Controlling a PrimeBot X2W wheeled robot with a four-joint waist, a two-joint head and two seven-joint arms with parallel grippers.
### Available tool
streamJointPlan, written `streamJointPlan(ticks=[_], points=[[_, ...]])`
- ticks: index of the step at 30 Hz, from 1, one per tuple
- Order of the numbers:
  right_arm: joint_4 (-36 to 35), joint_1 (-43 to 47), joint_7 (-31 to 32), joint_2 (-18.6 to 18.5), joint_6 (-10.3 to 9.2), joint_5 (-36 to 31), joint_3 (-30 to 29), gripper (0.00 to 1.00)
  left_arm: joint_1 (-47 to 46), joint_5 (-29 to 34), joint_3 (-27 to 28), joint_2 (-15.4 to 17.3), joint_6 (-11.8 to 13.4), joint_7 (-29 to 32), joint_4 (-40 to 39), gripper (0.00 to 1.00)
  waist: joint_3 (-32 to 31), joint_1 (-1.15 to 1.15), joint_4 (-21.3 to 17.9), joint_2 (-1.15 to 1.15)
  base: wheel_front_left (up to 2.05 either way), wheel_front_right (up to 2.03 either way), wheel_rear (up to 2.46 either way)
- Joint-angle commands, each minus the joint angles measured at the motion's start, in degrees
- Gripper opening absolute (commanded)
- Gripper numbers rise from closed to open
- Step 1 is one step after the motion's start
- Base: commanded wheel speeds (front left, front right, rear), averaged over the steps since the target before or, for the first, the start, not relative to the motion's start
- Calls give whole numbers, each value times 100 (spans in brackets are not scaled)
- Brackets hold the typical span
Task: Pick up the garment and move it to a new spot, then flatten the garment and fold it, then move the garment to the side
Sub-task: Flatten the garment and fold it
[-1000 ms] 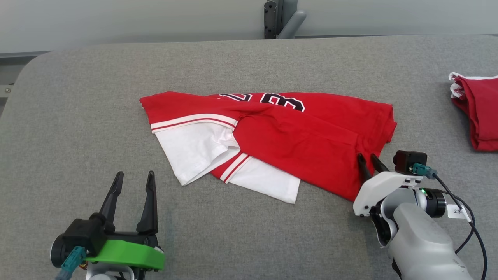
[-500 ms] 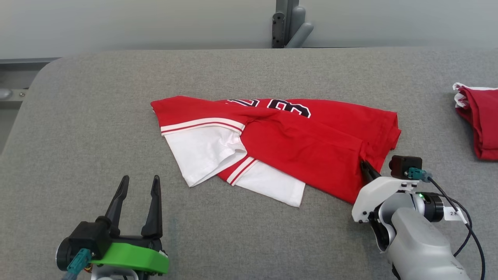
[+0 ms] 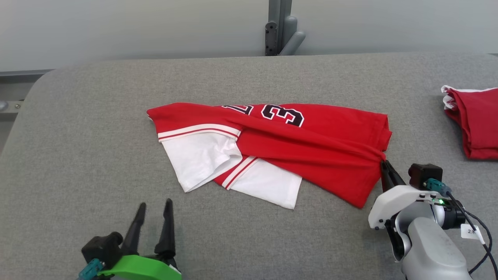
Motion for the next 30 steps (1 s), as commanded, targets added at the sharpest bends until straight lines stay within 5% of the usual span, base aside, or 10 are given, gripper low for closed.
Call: streamJointPlan(ticks=[1,8,16,27,29,30], points=[[-101,148,-16,-20,-5,-103,-105,0,-61,-280,-137,-29,-22,90,179,100,35,0,-63,0,0,0,0],[-285,350,-17,-20,-5,-211,-287,0,-810,-1351,-381,-29,-22,669,1105,100,153,0,-164,0,0,0,0],[-176,210,-17,-23,-5,-7,57,0,-1698,-1236,-654,-65,204,1055,2514,100,223,0,-315,0,0,0,0],[-211,106,-17,-21,-6,108,249,0,-2364,-1062,-876,-90,225,542,3921,100,358,0,-442,0,0,0,0],[-225,108,-17,-20,-6,65,221,0,-2425,-1106,-923,-97,175,502,4070,39,372,0,-440,0,0,0,0],[-234,114,-17,-20,-6,44,200,0,-2454,-1119,-964,-99,136,478,4124,0,377,0,-437,0,0,0,0]])
